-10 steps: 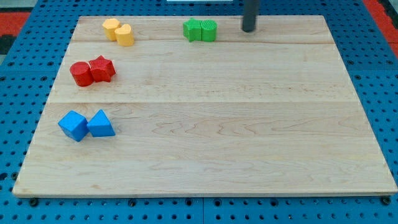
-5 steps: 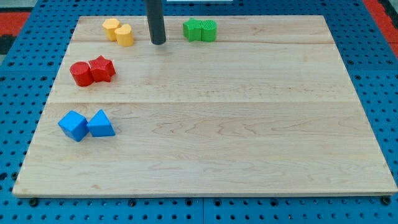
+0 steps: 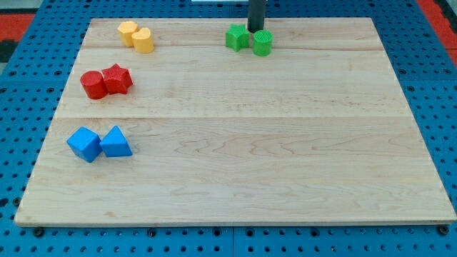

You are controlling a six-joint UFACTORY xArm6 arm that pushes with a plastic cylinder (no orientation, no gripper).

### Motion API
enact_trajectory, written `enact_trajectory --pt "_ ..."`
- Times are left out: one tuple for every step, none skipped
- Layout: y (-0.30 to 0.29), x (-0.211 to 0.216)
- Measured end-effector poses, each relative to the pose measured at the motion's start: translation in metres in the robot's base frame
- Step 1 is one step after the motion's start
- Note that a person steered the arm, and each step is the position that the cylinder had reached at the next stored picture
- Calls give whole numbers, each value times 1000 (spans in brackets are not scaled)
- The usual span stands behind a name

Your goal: Separate the green circle from the green star

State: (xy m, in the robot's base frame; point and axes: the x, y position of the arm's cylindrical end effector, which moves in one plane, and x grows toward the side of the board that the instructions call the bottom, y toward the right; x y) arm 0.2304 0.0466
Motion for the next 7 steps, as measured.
enact_trajectory --pt "0 27" --pt "14 36" --pt "35 45" --pt "19 52" --pt "11 61" --pt "-21 72" --pt "31 79"
